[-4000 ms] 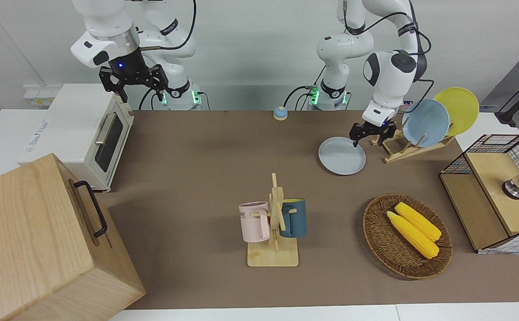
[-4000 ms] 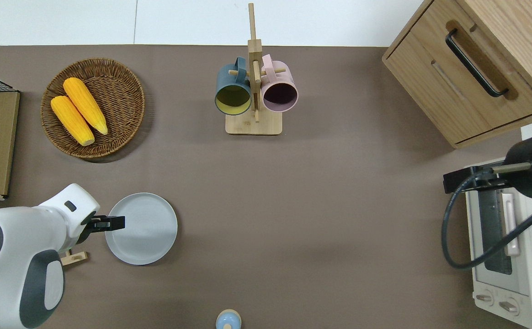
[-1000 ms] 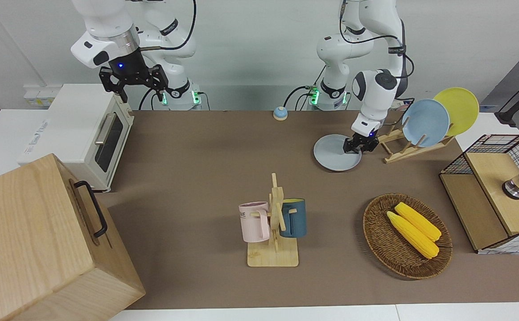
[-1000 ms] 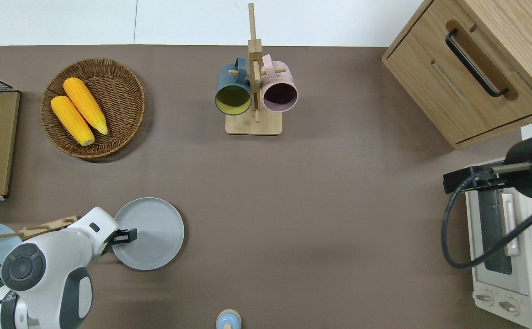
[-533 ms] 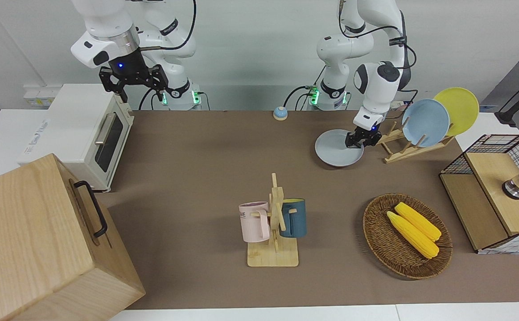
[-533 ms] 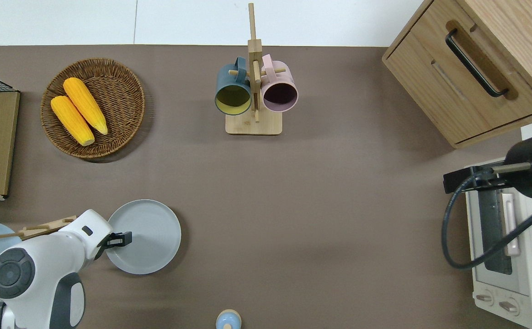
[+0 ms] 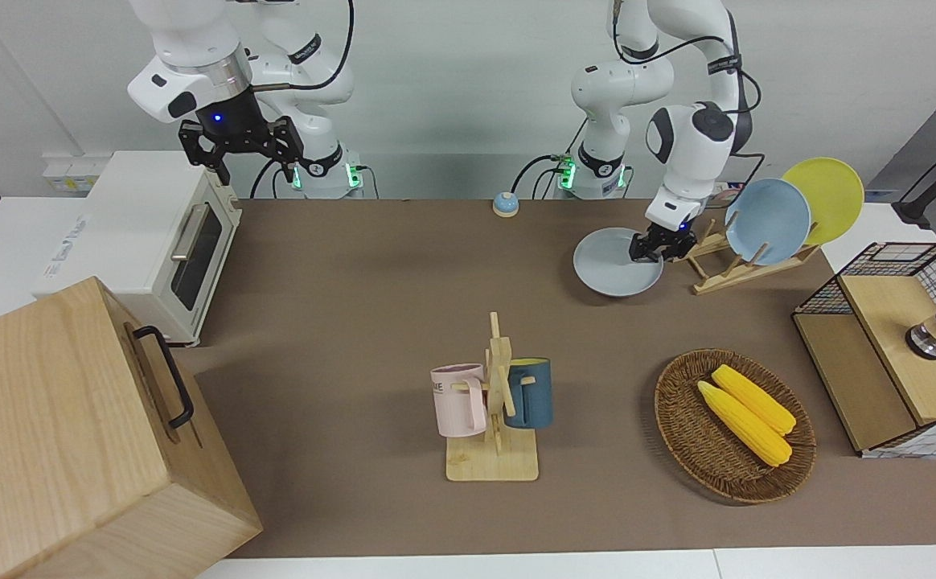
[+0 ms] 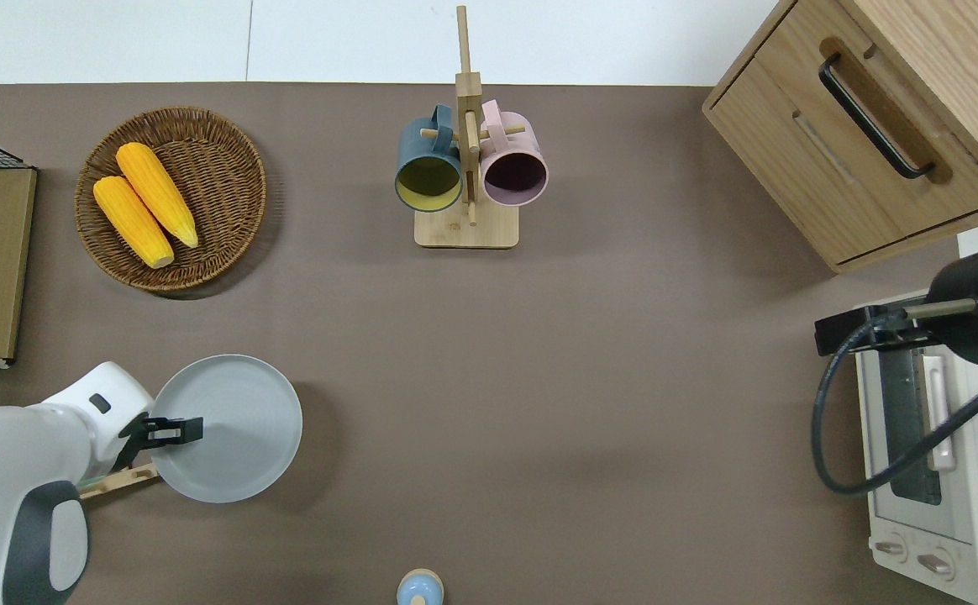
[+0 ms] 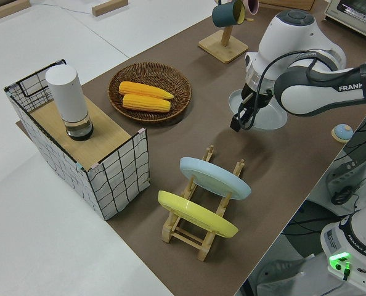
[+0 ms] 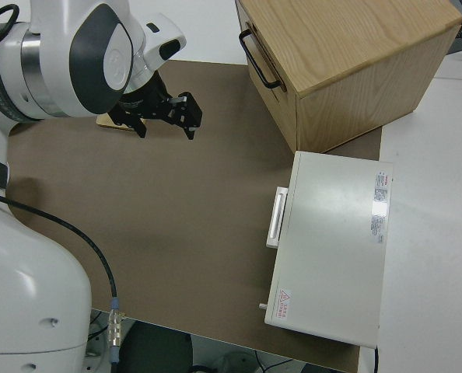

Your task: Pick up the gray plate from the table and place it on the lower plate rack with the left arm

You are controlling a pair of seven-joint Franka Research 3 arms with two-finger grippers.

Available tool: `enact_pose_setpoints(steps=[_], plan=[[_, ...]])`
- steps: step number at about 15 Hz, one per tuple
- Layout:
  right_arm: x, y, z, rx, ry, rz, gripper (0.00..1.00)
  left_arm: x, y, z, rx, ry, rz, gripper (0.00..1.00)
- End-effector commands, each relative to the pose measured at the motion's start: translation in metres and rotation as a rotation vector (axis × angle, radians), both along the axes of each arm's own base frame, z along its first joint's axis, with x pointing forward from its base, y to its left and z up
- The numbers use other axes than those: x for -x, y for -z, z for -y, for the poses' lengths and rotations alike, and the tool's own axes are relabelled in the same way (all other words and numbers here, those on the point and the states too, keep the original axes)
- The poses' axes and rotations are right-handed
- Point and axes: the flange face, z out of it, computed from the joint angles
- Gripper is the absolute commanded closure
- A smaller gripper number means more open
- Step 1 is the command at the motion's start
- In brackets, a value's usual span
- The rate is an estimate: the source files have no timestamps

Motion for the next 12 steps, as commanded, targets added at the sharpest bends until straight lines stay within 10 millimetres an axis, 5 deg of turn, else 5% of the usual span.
enact_pose_setpoints(steps=[1, 6, 12], plan=[[0.002, -0.003, 0.0, -0.006, 0.002, -0.007, 0.013, -0.009, -0.045, -0.015, 0.021, 0.017, -0.029, 1.0], [0.003, -0.003, -0.001, -0.006, 0.0, -0.007, 0.013, -0.021, -0.107, -0.022, 0.02, 0.022, -0.046, 1.0], [0.003, -0.003, -0.001, -0.006, 0.0, -0.007, 0.013, -0.027, -0.128, -0.038, -0.199, 0.088, -0.02, 1.0]])
